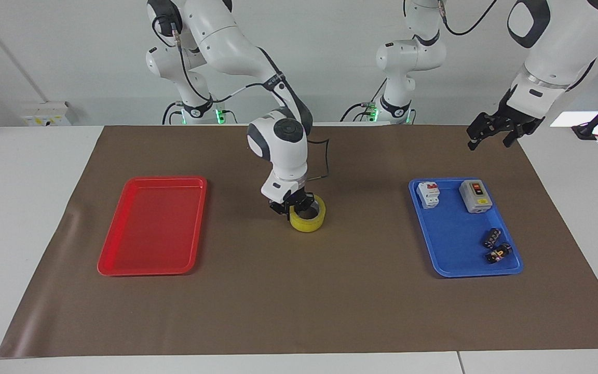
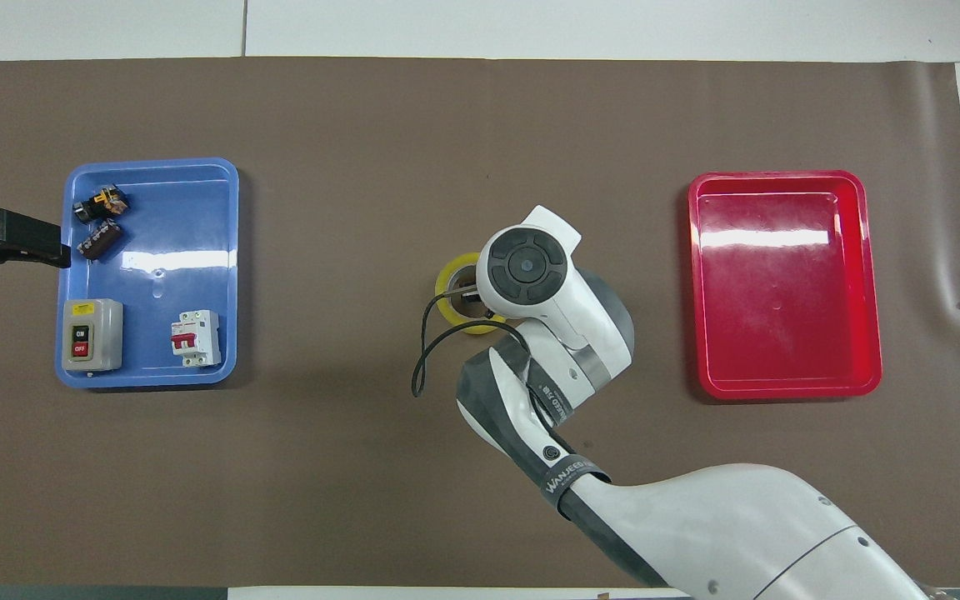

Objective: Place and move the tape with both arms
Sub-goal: 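Grasp the yellow tape roll mid-table with the right gripper, then carry the tape with the right gripper over the red tray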

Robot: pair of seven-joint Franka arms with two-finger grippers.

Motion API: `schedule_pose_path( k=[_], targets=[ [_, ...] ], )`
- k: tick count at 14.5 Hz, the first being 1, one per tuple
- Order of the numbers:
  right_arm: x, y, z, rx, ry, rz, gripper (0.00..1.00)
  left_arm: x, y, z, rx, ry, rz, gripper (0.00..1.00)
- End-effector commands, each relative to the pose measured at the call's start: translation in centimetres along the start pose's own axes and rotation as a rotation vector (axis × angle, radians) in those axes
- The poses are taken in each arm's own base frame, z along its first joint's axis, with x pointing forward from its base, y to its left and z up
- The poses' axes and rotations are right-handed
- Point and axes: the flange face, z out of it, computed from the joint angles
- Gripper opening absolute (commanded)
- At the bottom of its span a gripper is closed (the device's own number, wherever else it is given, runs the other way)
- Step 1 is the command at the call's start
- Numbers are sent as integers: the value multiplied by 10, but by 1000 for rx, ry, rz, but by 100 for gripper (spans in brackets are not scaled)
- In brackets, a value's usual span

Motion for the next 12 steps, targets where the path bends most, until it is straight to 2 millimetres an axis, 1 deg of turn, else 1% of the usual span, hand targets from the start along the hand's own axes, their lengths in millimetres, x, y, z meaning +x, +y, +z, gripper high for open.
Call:
schedule_pose_path(
  k=[1,2,3,4,5,7,9,11,12],
  targets=[
    [33,59,-76,-25,34,93,0,-8,-4,-1,16,3,10,100],
    [41,98,-102,-26,54,143,0,-8,-4,-1,16,3,10,100],
    [48,139,-120,-30,64,164,0,-8,-4,-1,16,3,10,100],
    [52,171,-127,-42,53,143,0,-8,-4,-1,16,3,10,100],
    [55,200,-129,-50,44,116,0,-8,-4,-1,16,3,10,100],
    [59,265,-123,-64,26,78,0,-8,-4,-1,16,3,10,100],
    [55,320,-115,-72,4,14,0,-8,-4,-1,16,3,10,100],
    [37,356,-94,-72,-3,-8,0,-8,-4,-1,16,3,10,100],
    [24,368,-80,-72,10,-25,0,-8,-4,-1,16,3,10,100]
  ],
)
